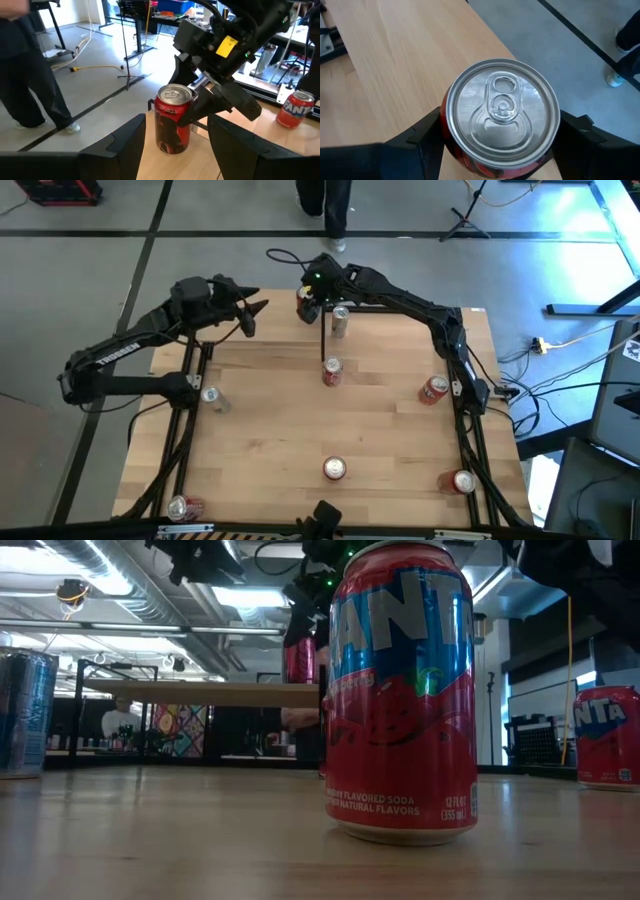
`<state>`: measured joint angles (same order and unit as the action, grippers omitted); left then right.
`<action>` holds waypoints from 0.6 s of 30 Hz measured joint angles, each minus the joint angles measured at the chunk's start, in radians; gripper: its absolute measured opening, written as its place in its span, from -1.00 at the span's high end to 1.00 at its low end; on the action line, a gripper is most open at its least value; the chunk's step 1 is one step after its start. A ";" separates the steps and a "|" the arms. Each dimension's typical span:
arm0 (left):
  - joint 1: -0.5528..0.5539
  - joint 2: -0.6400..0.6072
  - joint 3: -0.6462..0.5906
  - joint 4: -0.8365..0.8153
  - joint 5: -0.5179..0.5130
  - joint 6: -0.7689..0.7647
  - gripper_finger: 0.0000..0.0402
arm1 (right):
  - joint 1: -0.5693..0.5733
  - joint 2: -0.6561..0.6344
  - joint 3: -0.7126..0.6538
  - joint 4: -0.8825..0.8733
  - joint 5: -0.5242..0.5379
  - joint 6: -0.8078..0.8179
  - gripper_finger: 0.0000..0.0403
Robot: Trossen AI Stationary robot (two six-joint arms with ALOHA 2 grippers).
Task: Place canned beverage on shelf
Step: Put the top red-black soda can on the shelf
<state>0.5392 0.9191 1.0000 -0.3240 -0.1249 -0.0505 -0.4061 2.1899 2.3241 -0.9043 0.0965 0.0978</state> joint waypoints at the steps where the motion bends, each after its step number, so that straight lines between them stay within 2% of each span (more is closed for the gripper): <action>1: 0.000 0.000 0.000 0.000 0.000 0.000 -0.04 | 0.000 0.000 0.000 0.001 -0.001 0.000 -0.33; 4: 0.000 0.000 0.000 0.000 0.000 0.000 -0.04 | 0.000 0.000 0.000 0.000 -0.001 0.000 -0.34; 6: 0.000 0.000 0.000 0.000 0.000 0.000 -0.04 | 0.000 0.000 0.000 -0.002 -0.001 0.000 -0.51; 8: 0.000 0.000 0.000 0.001 0.000 0.000 -0.04 | 0.001 0.000 0.000 -0.004 -0.002 0.003 -0.77; 10: 0.000 0.000 0.000 0.001 0.000 0.000 -0.04 | 0.001 0.000 0.008 -0.017 -0.003 0.003 -0.90; 14: 0.000 0.000 0.000 0.001 0.000 0.001 -0.04 | 0.001 -0.033 0.022 -0.047 -0.013 0.000 -0.73; 18: 0.000 0.000 0.000 0.001 0.000 0.001 -0.04 | 0.013 -0.109 0.033 -0.156 -0.038 0.001 -0.54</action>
<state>0.5396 0.9195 0.9997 -0.3229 -0.1249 -0.0498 -0.3929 2.0811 2.3573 -1.0606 0.0583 0.0986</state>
